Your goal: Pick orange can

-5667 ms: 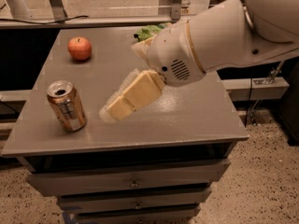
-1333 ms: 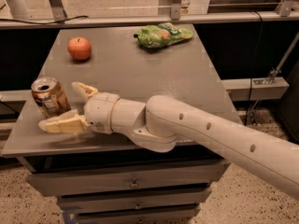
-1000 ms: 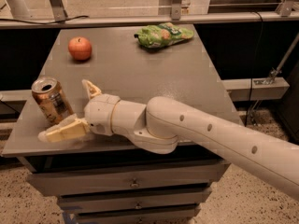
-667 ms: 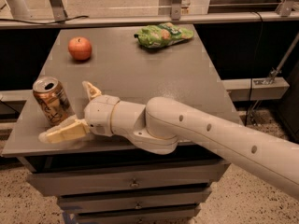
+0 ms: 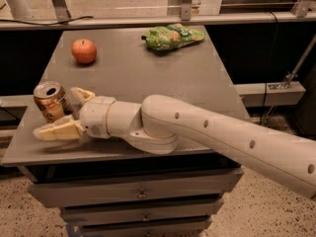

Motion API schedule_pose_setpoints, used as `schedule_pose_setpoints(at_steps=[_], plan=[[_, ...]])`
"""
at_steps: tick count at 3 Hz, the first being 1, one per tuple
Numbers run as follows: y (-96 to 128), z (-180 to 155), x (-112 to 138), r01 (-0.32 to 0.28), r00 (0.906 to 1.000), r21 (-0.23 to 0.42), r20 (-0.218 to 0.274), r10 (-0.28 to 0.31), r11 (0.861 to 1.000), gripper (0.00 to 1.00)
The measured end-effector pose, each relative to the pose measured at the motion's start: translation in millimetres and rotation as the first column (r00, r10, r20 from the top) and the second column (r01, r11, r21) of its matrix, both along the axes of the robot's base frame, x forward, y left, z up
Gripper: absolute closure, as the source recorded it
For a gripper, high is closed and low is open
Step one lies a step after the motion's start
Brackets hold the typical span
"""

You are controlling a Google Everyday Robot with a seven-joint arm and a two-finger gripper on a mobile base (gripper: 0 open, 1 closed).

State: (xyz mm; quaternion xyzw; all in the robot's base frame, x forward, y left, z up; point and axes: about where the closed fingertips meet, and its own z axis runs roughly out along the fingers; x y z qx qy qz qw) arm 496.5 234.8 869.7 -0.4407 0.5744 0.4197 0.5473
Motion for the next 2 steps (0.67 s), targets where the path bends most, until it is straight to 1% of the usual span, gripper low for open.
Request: schedule_pose_setpoints(at_steps=[1,2], plan=[[8.3,16.0,3.1,-0.010,1.0000,-0.015,-0.001,0.010,1.000,0.41],[3.7,34.6,5.4,-0.002,0.9999,-0.032,0.013,0.002,0.999,0.64]])
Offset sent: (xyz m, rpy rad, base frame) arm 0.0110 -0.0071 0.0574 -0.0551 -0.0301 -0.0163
